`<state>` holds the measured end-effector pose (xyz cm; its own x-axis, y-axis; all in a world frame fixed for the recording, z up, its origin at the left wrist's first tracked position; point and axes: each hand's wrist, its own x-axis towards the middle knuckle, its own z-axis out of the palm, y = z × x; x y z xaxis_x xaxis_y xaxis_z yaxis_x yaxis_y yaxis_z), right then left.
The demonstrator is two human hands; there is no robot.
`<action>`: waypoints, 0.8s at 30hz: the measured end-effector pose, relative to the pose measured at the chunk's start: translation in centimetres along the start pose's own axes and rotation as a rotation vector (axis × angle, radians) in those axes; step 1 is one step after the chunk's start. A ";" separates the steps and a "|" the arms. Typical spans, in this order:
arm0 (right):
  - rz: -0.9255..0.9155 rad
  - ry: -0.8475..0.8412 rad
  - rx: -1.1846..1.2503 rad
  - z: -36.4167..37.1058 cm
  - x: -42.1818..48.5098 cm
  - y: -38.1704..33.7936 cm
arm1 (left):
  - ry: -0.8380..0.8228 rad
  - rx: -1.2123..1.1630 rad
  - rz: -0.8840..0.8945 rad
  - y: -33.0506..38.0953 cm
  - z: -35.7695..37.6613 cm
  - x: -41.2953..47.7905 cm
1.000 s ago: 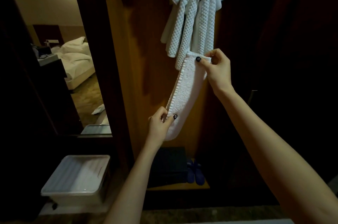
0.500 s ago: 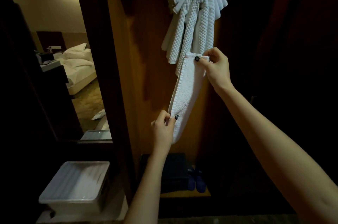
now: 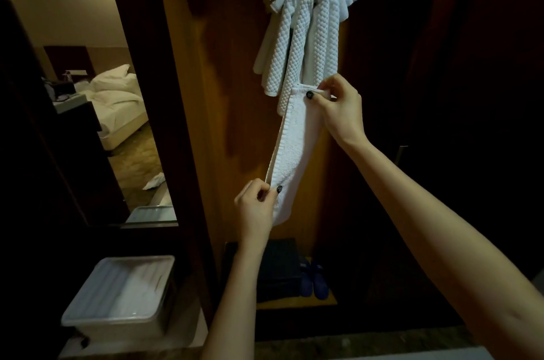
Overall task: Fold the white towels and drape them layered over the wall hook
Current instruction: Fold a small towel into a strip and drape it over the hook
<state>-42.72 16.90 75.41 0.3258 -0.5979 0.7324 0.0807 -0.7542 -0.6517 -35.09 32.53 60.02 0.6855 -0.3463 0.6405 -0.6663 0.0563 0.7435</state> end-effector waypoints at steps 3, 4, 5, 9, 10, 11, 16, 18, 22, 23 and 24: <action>-0.002 -0.002 -0.005 -0.1 -0.1 0.2 | -0.082 -0.108 -0.041 -0.5 -0.2 0.1; -0.001 -0.003 -0.007 -0.1 -0.2 0.2 | -0.101 -0.136 -0.052 -0.6 -0.3 0.1; 0.002 -0.005 -0.007 0.0 -0.3 0.2 | -0.112 -0.156 -0.060 -0.7 -0.4 0.0; 0.060 -0.008 0.062 -0.1 -0.2 0.1 | -0.130 -0.271 -0.104 -0.5 -0.2 -0.3; 0.084 -0.004 0.097 -0.1 -0.1 0.1 | -0.146 -0.349 -0.179 -0.3 -0.1 -0.4; 0.104 0.000 0.127 -0.2 0.0 0.0 | -0.154 -0.416 -0.264 -0.2 0.1 -0.4; 0.138 -0.056 0.182 -0.1 0.4 -0.9 | -0.314 -0.563 -0.342 -0.1 0.2 -0.5; 0.173 -0.121 0.263 -0.2 0.5 -1.2 | -0.372 -0.531 -0.326 -0.2 0.1 -0.6; 0.261 -0.244 0.401 -0.9 1.0 -1.5 | -0.505 -0.553 -0.327 0.1 0.2 -0.1; 0.287 -0.261 0.421 -1.2 1.1 -1.6 | -0.543 -0.587 -0.332 0.4 0.2 0.1; 0.313 -0.274 0.448 -1.4 1.4 -1.6 | -0.571 -0.603 -0.326 0.8 0.2 0.3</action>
<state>-43.74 16.90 77.72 0.6237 -0.6363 0.4540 0.3113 -0.3306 -0.8910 -35.48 32.25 60.80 0.4557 -0.8360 0.3056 -0.0856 0.3005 0.9499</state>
